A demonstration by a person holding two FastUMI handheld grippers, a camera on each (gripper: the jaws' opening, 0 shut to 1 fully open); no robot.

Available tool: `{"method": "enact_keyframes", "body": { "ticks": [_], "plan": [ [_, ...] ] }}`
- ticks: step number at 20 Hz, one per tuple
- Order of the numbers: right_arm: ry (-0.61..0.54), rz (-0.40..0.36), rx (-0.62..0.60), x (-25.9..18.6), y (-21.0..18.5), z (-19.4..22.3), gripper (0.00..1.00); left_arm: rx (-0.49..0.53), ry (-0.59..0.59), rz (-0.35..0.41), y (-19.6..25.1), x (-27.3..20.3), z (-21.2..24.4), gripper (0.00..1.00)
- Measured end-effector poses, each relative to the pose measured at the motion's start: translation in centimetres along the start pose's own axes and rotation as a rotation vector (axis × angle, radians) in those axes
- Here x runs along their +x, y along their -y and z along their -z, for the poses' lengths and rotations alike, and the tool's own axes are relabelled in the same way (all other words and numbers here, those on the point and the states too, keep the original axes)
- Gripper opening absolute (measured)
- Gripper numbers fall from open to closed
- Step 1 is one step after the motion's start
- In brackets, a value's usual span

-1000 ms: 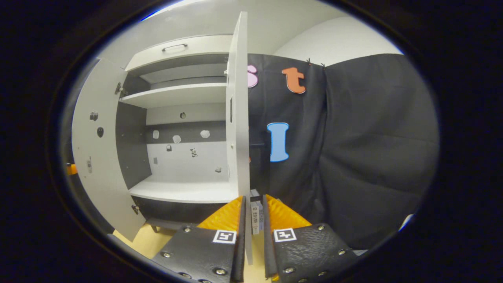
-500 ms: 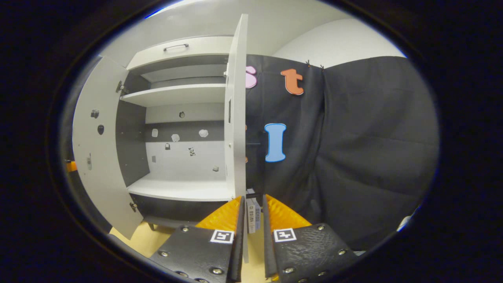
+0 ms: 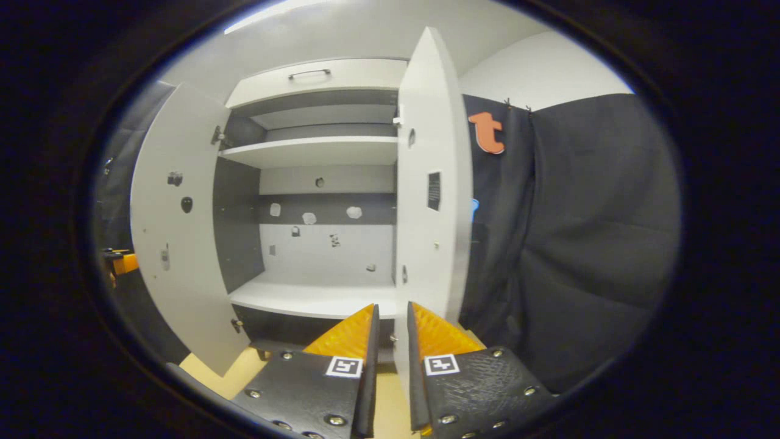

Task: Open the right door of the double-door shoe cabinet with the right hand, and open the left door with the left hand.

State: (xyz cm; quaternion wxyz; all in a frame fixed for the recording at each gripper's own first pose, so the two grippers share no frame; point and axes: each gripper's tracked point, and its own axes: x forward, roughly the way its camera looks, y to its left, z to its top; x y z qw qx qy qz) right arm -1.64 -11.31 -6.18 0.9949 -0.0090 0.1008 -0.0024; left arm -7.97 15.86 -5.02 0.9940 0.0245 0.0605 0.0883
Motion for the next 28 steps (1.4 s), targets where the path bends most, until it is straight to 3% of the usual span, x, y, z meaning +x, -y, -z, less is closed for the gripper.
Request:
{"method": "enact_keyframes", "body": {
  "ticks": [3, 7, 8, 9, 11, 12, 13, 15, 16, 17, 19, 20, 24, 26, 28],
  "plan": [
    [0.013, -0.050, -0.008, 2.0, -3.5, -1.1, 0.22, -0.035, 0.004, -0.017, -0.1, -2.0, -1.8, 0.88],
    [0.060, -0.094, -0.026, 3.6, -6.6, -3.9, 0.27, -0.004, 0.040, -0.008, 1.2, -4.2, -5.5, 0.86],
    [0.066, -0.108, -0.021, 3.9, -7.3, -4.5, 0.34, -0.004, 0.055, 0.016, 2.4, -4.7, -6.4, 0.86],
    [0.069, -0.118, -0.008, 4.2, -7.8, -4.9, 0.51, -0.010, 0.075, 0.045, 3.8, -5.1, -7.4, 0.82],
    [0.075, -0.123, 0.029, 4.9, -8.5, -5.6, 0.85, -0.017, 0.104, 0.114, 6.7, -5.5, -8.5, 0.86],
    [0.075, -0.127, 0.042, 5.1, -8.8, -5.8, 0.89, -0.019, 0.107, 0.150, 8.2, -5.6, -8.7, 0.86],
    [0.074, -0.126, 0.053, 5.4, -8.9, -5.9, 0.99, -0.021, 0.110, 0.184, 9.6, -5.7, -8.9, 0.82],
    [0.075, -0.129, 0.060, 5.5, -9.2, -6.2, 0.99, -0.031, 0.134, 0.243, 12.3, -5.5, -10.0, 0.86],
    [0.077, -0.129, 0.060, 5.5, -9.3, -6.4, 0.99, -0.035, 0.145, 0.269, 13.6, -5.2, -10.4, 0.82],
    [0.082, -0.127, 0.059, 5.4, -9.3, -6.7, 0.99, -0.036, 0.153, 0.288, 14.5, -4.9, -10.8, 0.86],
    [0.098, -0.127, 0.067, 5.0, -9.4, -7.5, 0.99, -0.038, 0.172, 0.327, 16.6, -4.4, -11.6, 0.82],
    [0.109, -0.127, 0.072, 4.7, -9.4, -8.1, 0.99, -0.036, 0.179, 0.346, 17.8, -3.9, -11.8, 0.87],
    [0.141, -0.111, 0.088, 3.7, -8.3, -9.6, 0.99, -0.026, 0.172, 0.395, 21.5, -2.5, -11.4, 0.87],
    [0.148, -0.099, 0.093, 3.4, -7.6, -9.9, 0.98, -0.026, 0.157, 0.422, 23.2, -1.9, -10.8, 0.96],
    [0.156, -0.091, 0.096, 3.0, -7.0, -10.2, 0.98, -0.017, 0.147, 0.431, 24.2, -1.5, -10.2, 0.96]
  ]
}}
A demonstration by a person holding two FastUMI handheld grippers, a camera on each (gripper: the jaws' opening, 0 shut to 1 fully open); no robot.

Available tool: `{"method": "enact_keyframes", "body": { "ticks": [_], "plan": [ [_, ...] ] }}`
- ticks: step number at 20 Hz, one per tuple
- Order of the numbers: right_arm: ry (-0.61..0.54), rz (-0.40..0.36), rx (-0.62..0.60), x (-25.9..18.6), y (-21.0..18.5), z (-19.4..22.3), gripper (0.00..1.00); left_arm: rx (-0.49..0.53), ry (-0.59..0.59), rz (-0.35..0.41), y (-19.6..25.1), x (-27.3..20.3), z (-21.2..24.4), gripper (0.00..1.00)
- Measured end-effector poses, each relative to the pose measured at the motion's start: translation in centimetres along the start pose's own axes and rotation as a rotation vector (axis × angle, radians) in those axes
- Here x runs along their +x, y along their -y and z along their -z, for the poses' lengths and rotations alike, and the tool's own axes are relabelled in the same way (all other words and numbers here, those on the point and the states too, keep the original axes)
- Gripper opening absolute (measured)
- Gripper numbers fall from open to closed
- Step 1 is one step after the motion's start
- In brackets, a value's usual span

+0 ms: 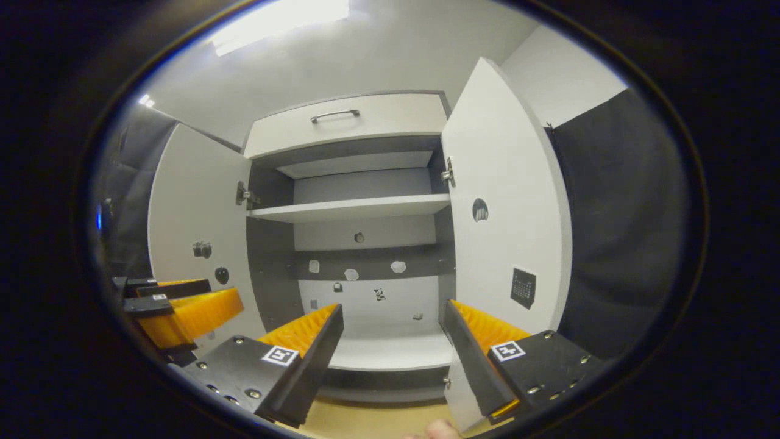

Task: Open the right door of the double-door shoe cabinet with the right hand, and open the left door with the left hand.

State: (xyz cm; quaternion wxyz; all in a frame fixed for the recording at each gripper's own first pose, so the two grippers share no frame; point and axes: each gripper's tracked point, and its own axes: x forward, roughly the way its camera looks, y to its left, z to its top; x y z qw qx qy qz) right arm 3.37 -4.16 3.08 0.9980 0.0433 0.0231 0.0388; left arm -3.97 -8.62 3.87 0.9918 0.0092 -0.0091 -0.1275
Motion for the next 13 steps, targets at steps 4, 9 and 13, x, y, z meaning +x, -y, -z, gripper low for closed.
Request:
{"method": "enact_keyframes", "body": {
  "ticks": [4, 9, 13],
  "plan": [
    [0.014, 0.004, -0.002, -0.6, 0.4, -0.6, 0.98, 0.017, -0.025, -0.002, 0.4, 0.7, 1.2, 0.96],
    [0.023, -0.009, -0.012, -0.9, -0.5, -0.9, 0.98, 0.023, -0.048, -0.002, 0.3, 0.8, 2.1, 0.96],
    [0.032, -0.009, -0.031, -1.0, -1.2, -1.0, 0.94, 0.021, -0.060, -0.008, -0.3, 0.9, 2.6, 0.96]
  ]
}}
